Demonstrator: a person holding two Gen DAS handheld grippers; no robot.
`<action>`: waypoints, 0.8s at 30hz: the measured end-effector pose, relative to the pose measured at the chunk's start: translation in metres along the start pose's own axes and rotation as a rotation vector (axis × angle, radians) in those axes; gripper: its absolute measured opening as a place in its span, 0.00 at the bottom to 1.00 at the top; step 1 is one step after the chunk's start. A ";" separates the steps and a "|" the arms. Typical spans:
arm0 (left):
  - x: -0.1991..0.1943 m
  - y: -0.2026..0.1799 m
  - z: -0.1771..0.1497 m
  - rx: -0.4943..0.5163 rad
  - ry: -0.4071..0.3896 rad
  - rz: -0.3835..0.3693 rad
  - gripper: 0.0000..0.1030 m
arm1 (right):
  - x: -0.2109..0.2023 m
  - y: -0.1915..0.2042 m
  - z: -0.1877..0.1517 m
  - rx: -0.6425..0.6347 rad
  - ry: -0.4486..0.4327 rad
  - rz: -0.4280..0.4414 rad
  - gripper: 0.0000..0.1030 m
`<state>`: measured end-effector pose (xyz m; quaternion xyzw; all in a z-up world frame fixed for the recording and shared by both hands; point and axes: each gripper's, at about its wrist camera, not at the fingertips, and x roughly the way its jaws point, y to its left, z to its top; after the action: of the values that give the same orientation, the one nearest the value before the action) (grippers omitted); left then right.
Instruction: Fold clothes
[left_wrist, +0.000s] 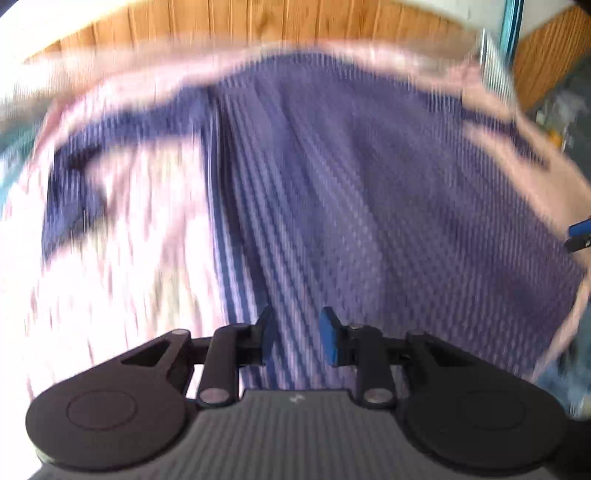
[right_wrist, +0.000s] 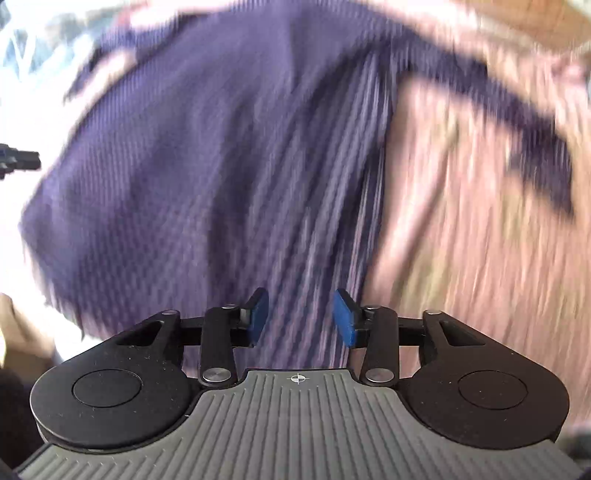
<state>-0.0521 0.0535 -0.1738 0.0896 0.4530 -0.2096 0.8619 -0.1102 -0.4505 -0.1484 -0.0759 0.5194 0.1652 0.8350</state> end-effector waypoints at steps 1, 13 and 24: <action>0.003 0.003 0.022 -0.001 -0.028 -0.001 0.35 | 0.002 -0.003 0.024 -0.017 -0.035 0.001 0.49; 0.094 0.045 0.084 -0.055 0.146 0.119 0.45 | 0.159 -0.077 0.191 -0.181 -0.044 0.038 0.47; 0.123 0.072 0.175 -0.228 0.064 0.112 0.45 | 0.135 -0.115 0.257 -0.223 -0.054 0.008 0.50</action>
<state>0.1712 0.0232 -0.1767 0.0230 0.4952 -0.1054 0.8621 0.2016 -0.4542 -0.1588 -0.1616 0.4754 0.2271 0.8345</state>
